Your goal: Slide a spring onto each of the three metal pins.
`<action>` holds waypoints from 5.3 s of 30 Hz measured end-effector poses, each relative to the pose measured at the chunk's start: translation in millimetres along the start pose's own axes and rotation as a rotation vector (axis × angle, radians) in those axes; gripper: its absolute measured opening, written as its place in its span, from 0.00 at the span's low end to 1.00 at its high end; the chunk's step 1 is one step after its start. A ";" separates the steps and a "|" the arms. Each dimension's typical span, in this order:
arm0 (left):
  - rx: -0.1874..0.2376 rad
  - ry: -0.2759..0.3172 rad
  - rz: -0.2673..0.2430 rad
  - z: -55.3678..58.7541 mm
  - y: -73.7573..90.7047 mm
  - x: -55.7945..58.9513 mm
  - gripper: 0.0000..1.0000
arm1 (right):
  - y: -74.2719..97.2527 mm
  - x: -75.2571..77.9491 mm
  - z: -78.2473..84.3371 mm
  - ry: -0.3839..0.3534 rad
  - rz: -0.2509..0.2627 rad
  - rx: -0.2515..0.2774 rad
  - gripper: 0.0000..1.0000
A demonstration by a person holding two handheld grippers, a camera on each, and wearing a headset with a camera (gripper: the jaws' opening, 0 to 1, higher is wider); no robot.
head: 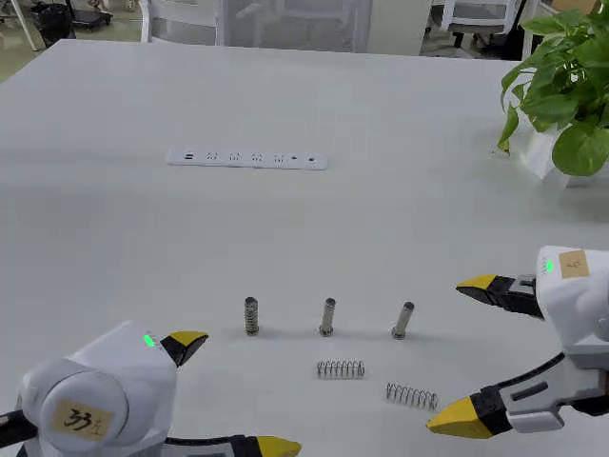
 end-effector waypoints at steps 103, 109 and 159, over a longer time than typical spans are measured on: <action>-0.303 -0.249 0.261 -15.6 -106.1 -1.3 0.07 | 23.9 -47.5 35.4 -0.085 0.076 -0.012 0.93; -0.245 -0.182 0.232 -10.0 -98.7 0.9 0.06 | 19.9 -53.7 31.4 -0.087 0.066 -0.002 0.92; -0.011 -0.369 0.448 -37.9 -38.3 67.6 0.06 | 12.2 -74.8 -34.3 -0.051 -0.191 0.111 0.40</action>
Point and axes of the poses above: the centre of the closed fingertips' face, and the gripper's own axes: y roughly backward along the fingers, x roughly to its right, z roughly out of its underside, the point moved 6 cm from there along y, roughly backward along the fingers, and after that the axes turned 8 degrees about z, right-handed, at the moved point
